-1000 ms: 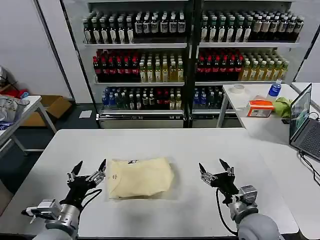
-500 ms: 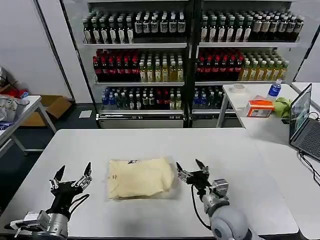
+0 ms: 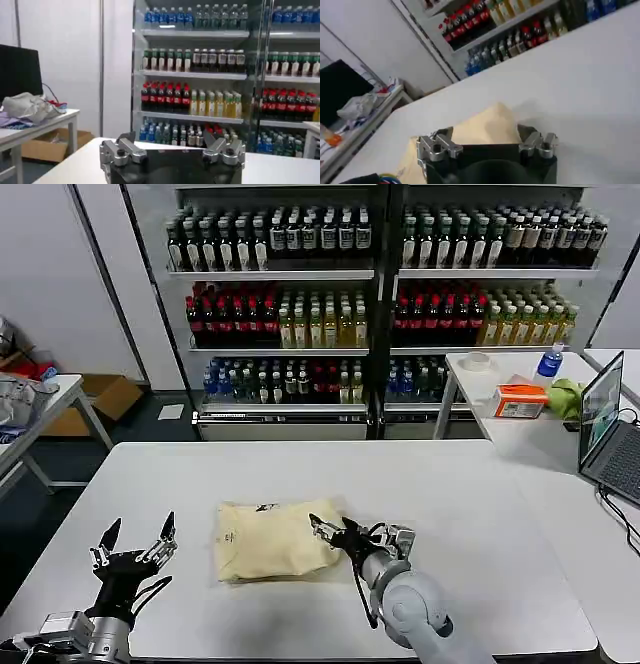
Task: Fold and organize the clothes.
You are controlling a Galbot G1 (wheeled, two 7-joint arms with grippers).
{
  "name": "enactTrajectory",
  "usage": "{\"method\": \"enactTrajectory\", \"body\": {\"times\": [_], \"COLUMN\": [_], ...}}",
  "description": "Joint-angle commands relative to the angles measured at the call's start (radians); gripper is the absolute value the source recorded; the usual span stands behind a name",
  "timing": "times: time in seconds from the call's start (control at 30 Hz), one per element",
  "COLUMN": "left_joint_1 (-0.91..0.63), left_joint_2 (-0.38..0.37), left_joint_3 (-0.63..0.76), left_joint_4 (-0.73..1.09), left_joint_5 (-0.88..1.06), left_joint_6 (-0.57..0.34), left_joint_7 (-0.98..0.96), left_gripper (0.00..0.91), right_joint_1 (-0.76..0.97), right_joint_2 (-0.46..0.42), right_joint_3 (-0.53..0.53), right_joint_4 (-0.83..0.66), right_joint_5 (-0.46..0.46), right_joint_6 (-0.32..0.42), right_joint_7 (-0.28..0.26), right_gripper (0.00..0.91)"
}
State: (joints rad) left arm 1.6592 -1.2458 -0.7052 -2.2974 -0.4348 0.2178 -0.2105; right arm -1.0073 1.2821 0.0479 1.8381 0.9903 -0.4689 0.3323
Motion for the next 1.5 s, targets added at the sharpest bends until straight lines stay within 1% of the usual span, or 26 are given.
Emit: {"method": "enactTrajectory", "body": {"times": [0.03, 0.13, 0.2, 0.23, 0.27, 0.3, 0.33, 0.37, 0.4, 1.1, 1.23, 1.5], "left_joint_1": [0.009, 0.009, 0.008, 0.007, 0.007, 0.006, 0.006, 0.006, 0.005, -0.007, -0.009, -0.021], "left_joint_2": [0.001, 0.005, 0.007, 0.007, 0.007, 0.008, 0.008, 0.009, 0.010, 0.015, 0.012, 0.010], "left_joint_3": [-0.014, -0.016, -0.017, -0.016, -0.015, -0.014, -0.013, -0.013, -0.012, -0.010, -0.009, 0.002], "left_joint_4": [-0.001, 0.001, 0.002, 0.003, 0.003, 0.004, 0.003, 0.003, 0.004, 0.017, 0.019, 0.025], "left_joint_5": [0.003, -0.002, -0.004, -0.004, -0.004, -0.004, -0.004, -0.005, -0.006, -0.023, -0.024, -0.024], "left_joint_6": [-0.005, -0.005, -0.005, -0.005, -0.004, -0.004, -0.004, -0.004, -0.004, -0.002, -0.002, -0.001], "left_joint_7": [-0.001, -0.001, -0.001, -0.001, -0.001, -0.001, -0.002, -0.001, -0.002, -0.004, -0.004, -0.004], "left_gripper": [0.907, 0.907, 0.907, 0.907, 0.907, 0.907, 0.907, 0.907, 0.907, 0.907, 0.907, 0.907], "right_joint_1": [0.038, 0.033, 0.027, 0.025, 0.021, 0.019, 0.018, 0.016, 0.014, 0.012, 0.003, -0.037], "right_joint_2": [0.095, 0.100, 0.103, 0.105, 0.107, 0.110, 0.112, 0.114, 0.115, 0.124, 0.110, 0.027], "right_joint_3": [-0.007, 0.006, 0.012, 0.015, 0.017, 0.019, 0.020, 0.022, 0.022, 0.038, 0.051, 0.113], "right_joint_4": [-0.145, -0.153, -0.156, -0.157, -0.159, -0.161, -0.162, -0.163, -0.165, -0.179, -0.165, -0.100], "right_joint_5": [0.113, 0.115, 0.120, 0.124, 0.127, 0.130, 0.130, 0.131, 0.132, 0.138, 0.138, 0.150], "right_joint_6": [0.046, 0.066, 0.095, 0.109, 0.119, 0.129, 0.129, 0.135, 0.137, 0.162, 0.165, 0.164], "right_joint_7": [-0.012, -0.022, -0.026, -0.026, -0.025, -0.025, -0.025, -0.023, -0.023, -0.016, -0.020, -0.026], "right_gripper": [0.907, 0.897, 0.766, 0.605, 0.484, 0.252, 0.161, 0.010, 0.000, 0.000, 0.000, 0.000]}}
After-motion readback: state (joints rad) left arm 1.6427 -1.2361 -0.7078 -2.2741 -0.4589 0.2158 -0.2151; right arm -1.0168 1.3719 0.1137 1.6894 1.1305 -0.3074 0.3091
